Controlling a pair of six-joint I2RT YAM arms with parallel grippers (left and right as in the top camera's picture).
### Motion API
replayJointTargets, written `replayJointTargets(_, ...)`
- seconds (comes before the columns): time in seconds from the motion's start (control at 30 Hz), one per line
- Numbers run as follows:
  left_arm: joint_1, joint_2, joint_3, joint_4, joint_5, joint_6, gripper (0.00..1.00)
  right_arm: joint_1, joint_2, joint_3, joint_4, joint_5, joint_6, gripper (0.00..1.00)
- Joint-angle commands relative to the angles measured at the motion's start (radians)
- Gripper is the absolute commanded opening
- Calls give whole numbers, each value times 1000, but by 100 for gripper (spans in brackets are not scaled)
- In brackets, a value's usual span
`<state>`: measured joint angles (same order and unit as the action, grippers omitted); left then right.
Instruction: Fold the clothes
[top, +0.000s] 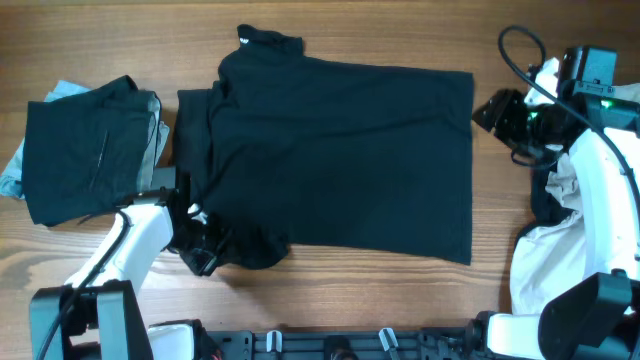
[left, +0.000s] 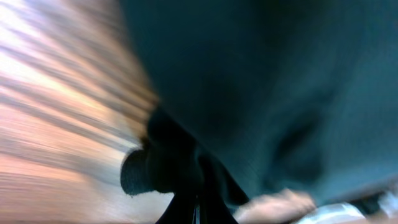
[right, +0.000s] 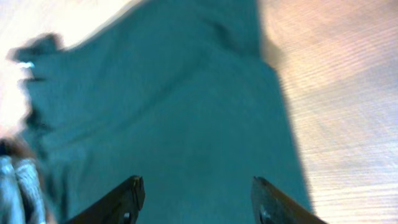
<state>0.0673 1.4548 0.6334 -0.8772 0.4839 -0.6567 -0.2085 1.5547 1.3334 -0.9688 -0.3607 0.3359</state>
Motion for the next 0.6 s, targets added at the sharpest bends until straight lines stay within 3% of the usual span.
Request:
replayJointTargets(0.0,2,-71,88,2,177,47,4,-3,52,-2,-74,122,34,61)
replayJointTargets(0.1,3,-154,119,1,140,47,4,-3,102,-54,-145,126,37,61)
replayJointTargets(0.3,3,-303,121,0,-156,47,4,-5,108,-312,-200,125,85,56)
replayJointTargets(0.43,3,-329,121,-1,-169,50,4,-5,108,-458,-193,91,112,48)
replayJointTargets(0.57,3,-329,121,-1,-169,50,4,-5,108,-549,-149,90,139,47)
